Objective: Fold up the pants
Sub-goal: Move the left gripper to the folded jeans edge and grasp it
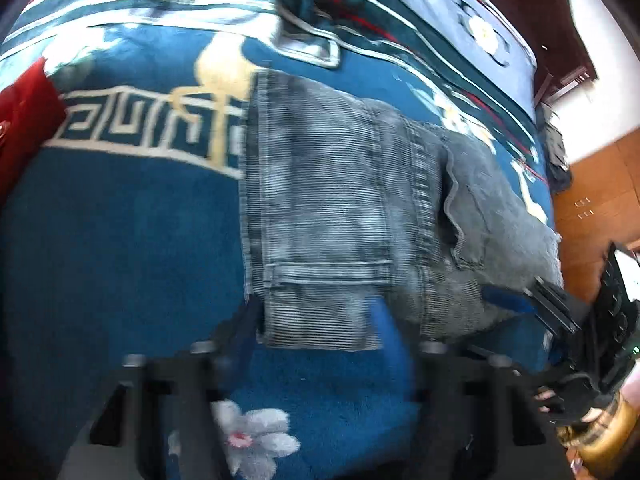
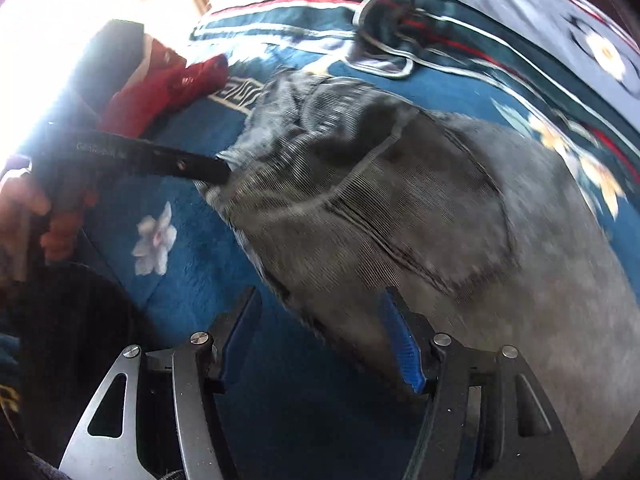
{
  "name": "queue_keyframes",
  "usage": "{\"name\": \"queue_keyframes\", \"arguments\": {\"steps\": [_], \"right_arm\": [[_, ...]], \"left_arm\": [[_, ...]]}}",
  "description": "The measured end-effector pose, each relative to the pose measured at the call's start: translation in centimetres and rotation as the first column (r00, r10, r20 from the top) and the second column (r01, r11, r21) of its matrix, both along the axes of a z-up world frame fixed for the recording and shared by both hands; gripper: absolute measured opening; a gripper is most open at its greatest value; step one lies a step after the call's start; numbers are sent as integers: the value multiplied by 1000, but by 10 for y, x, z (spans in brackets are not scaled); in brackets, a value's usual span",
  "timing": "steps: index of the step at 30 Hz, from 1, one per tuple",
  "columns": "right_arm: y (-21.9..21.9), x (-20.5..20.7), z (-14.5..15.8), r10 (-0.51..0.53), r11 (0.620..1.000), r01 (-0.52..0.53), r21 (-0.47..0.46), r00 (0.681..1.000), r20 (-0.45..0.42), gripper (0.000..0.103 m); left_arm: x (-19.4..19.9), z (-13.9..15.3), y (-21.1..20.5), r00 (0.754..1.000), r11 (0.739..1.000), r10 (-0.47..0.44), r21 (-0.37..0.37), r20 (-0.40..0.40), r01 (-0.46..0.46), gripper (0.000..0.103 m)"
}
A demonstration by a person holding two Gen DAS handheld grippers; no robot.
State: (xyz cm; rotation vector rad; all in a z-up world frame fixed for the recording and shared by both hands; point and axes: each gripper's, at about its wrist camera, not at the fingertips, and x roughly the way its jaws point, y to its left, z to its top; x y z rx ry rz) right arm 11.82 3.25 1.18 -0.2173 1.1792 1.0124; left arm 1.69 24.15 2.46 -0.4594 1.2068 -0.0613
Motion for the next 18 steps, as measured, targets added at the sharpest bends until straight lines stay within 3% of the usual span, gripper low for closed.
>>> {"name": "queue_keyframes", "arguments": {"steps": [1,2,3,4,5,10,13,15,18], "right_arm": [[6,1,-3,3,1000,-3,-1,1000,9,54],[10,3,-5,0,1000,0,0,1000,8,37],[12,6,-7,-5,1000,5,-5,1000,4,30],[9,6,-7,-11,1000,11,-2,1000,2,15],[10,7,-4,-14,1000,15,26,1000,-17,11],[27,-7,13,57,991,-46,128,995,-82,9],[44,-20,3,87,993,-79,87,993,-86,9],[47,-20,-16,65,996,-55,70,985,-160,9],[37,-20,-23,30,998,-18,66,981,-190,12]], "left_arm": [[0,3,-2,1000,999,-9,31,11,9,35],[0,6,-4,1000,998,-17,64,19,16,23],[-1,8,-2,1000,997,-17,77,23,15,18],[-3,10,1,999,998,-11,63,33,9,18],[-6,13,5,999,999,-2,51,50,-1,17],[-16,24,17,996,999,-4,42,90,0,17],[-11,8,9,999,991,-36,128,14,34,17],[-8,-10,4,997,983,-59,170,-53,67,17],[-6,-16,1,995,979,-62,189,-71,75,17]]}}
